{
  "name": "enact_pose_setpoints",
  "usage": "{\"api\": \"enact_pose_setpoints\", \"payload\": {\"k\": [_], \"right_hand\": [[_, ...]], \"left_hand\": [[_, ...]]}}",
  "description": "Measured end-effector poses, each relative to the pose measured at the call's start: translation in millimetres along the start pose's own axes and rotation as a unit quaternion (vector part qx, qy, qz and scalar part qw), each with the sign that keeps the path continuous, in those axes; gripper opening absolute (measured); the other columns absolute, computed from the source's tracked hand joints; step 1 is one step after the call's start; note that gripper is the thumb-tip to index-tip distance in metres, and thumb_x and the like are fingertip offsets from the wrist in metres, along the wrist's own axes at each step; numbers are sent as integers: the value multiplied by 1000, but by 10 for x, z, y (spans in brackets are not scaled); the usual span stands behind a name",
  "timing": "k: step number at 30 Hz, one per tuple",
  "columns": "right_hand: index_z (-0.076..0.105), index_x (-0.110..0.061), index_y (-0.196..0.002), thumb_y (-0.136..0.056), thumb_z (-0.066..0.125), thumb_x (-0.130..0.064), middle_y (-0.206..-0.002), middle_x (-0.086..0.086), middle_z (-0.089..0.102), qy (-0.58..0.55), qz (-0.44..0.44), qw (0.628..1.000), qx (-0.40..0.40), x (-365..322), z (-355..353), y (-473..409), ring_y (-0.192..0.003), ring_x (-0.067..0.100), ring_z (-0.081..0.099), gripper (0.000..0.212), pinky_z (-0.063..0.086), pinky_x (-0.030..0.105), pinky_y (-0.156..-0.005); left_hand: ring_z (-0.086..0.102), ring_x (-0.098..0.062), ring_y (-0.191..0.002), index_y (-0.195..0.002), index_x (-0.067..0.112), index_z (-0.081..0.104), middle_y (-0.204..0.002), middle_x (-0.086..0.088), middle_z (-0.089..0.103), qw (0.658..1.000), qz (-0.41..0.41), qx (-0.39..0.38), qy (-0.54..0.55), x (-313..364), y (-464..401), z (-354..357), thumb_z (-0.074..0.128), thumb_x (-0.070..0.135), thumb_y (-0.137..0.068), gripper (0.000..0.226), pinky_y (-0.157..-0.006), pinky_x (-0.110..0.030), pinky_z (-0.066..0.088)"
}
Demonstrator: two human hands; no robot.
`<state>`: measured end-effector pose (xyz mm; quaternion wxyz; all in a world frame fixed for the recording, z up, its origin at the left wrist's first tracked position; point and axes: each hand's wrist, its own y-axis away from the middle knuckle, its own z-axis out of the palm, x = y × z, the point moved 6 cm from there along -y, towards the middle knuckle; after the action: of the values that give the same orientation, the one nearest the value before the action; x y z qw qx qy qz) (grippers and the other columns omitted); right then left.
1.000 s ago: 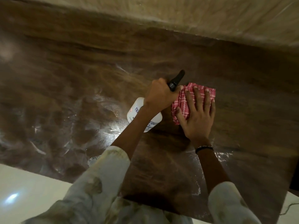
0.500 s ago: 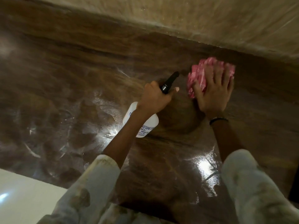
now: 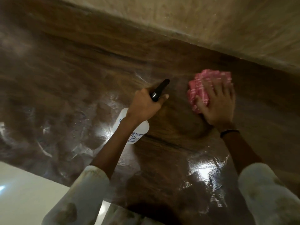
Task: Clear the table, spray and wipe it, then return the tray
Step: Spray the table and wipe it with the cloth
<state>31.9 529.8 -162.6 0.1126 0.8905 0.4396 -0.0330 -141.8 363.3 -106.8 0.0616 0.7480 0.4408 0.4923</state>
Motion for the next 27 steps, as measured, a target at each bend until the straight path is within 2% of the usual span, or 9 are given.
{"api": "enact_pose_setpoints", "payload": {"k": [3,6,10,12,14,19,21,24,27], "right_hand": [[21,-28,-150,-90,20,-65,-158,7,21,3,108,994,30,140,-96,-321,-146,34,13,70,15,53,-116],[17,-28,-151,-88,19,-65,-158,10,18,-12,147,988,33,-154,-117,-743,-145,38,13,73,15,56,-115],[24,-26,-150,-89,26,-63,-158,9,22,-7,42,999,15,-789,-14,-751,-145,37,15,71,13,56,-116],[25,-30,-149,-90,27,-64,-158,3,22,-5,-12,1000,7,-905,42,-527,-146,31,13,69,12,54,-117],[24,-33,-149,-90,28,-64,-158,0,21,-5,-31,1000,4,-848,60,-374,-147,29,11,67,11,51,-117],[23,-34,-148,-88,26,-66,-158,0,20,3,-45,999,-4,-727,17,-447,-147,28,10,68,12,52,-117],[22,-35,-149,-89,24,-66,-159,-1,19,0,-37,999,3,-697,-15,-542,-147,28,10,68,13,52,-117],[19,-33,-150,-89,24,-65,-159,1,18,3,1,1000,13,-702,-55,-757,-147,30,10,69,13,52,-117],[17,-33,-151,-89,22,-64,-159,3,17,13,50,999,18,-905,-57,-1060,-147,33,10,69,12,53,-117]], "left_hand": [[47,-7,-49,-73,11,55,-54,4,46,1000,7,13,-7,-59,-51,-133,68,38,-82,31,-41,-5,33],[48,-8,-50,-76,8,56,-55,3,47,1000,6,19,-6,-149,-95,-230,68,39,-82,34,-41,-5,33],[49,-6,-50,-76,10,56,-55,5,49,1000,0,25,-18,-234,-126,-337,69,39,-81,32,-40,-5,34],[50,-5,-50,-76,11,57,-56,6,50,999,-6,27,-20,-265,-138,-382,70,40,-80,32,-39,-4,33],[50,-4,-50,-76,10,57,-57,6,50,999,-10,28,-15,-285,-157,-425,69,42,-80,34,-38,-4,34],[49,-4,-50,-78,10,54,-58,6,49,1000,-8,15,0,-303,-233,-501,67,44,-81,37,-38,-4,34],[51,-4,-57,-80,12,53,-62,5,51,1000,0,4,-1,-310,-281,-526,67,44,-81,35,-46,-6,37],[57,-11,-69,-90,6,59,-72,0,56,1000,0,7,8,-362,-365,-602,67,48,-79,44,-53,-13,37],[53,-4,-64,-90,8,59,-70,4,53,1000,5,9,5,-406,-385,-732,66,44,-82,37,-52,-8,35]]}}
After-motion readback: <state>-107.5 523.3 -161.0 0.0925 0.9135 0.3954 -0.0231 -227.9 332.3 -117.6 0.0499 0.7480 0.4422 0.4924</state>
